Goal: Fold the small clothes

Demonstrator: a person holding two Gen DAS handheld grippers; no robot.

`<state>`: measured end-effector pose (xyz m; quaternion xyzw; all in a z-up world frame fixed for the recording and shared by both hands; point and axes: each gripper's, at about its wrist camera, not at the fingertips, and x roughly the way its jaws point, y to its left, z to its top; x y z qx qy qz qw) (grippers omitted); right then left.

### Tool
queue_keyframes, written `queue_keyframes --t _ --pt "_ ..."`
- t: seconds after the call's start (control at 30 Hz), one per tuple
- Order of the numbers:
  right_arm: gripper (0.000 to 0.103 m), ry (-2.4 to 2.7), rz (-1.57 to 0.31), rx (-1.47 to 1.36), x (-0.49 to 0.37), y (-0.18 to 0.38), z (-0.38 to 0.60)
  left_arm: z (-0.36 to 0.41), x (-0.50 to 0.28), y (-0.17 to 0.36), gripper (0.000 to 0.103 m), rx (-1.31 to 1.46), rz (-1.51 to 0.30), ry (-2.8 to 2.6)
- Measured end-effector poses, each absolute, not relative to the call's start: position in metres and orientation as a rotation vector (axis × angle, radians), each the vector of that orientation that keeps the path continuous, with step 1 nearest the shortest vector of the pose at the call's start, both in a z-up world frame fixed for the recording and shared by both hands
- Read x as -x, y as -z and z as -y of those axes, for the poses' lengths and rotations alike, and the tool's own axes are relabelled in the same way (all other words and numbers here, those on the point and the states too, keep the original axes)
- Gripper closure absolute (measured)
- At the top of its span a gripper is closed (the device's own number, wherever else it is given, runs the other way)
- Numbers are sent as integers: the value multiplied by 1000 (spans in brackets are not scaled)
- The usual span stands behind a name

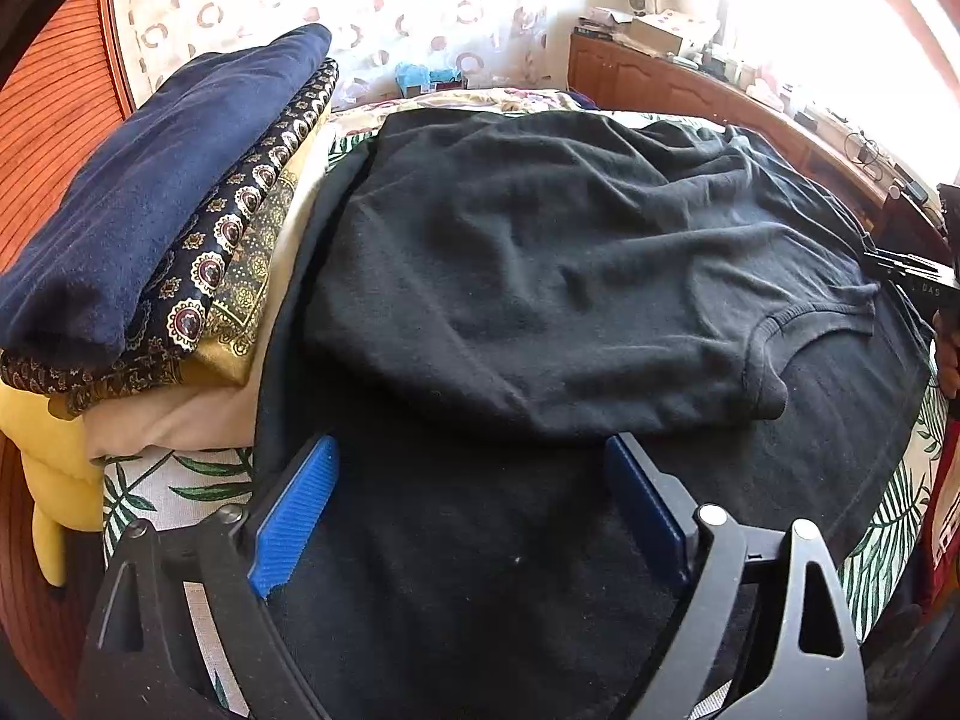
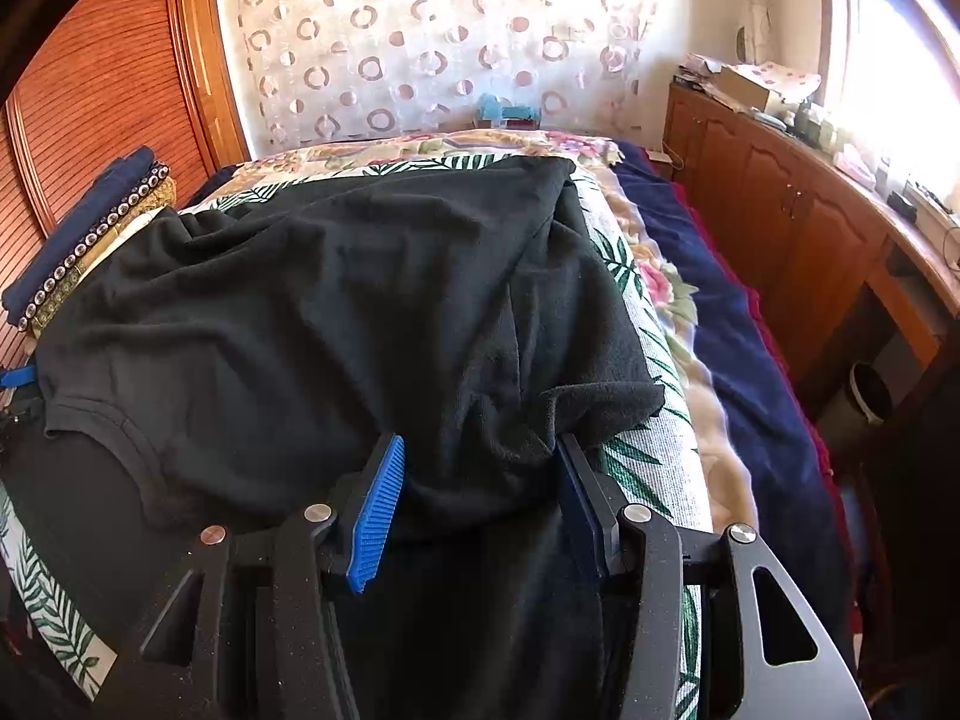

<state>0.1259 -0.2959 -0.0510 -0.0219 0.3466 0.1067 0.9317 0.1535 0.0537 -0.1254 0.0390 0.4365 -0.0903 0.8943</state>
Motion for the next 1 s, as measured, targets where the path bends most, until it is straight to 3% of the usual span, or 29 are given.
queue_keyframes --t 0.27,0.43,0.5,0.83,0.87,0.9,0.93,1.0 --pt "51 -200 -705 79 -124 53 289 -58 -155 105 18 -5 -865 191" --pt "51 -201 -704 73 -124 53 291 -72 -169 101 48 111 -868 163" --pt "51 -202 -704 73 -124 53 291 -76 -176 107 54 136 -886 135" --pt "51 -203 -704 74 -123 53 293 -78 -183 118 54 154 -891 98" --pt "51 -204 -704 74 -124 53 294 -77 -183 118 60 146 -885 108" --pt "51 -204 -704 74 -124 53 294 -76 -183 118 86 135 -880 125" --pt "51 -204 -704 75 -124 53 294 -74 -184 118 94 122 -889 136" --pt "51 -204 -704 73 -124 53 294 -73 -181 112 97 125 -865 146"
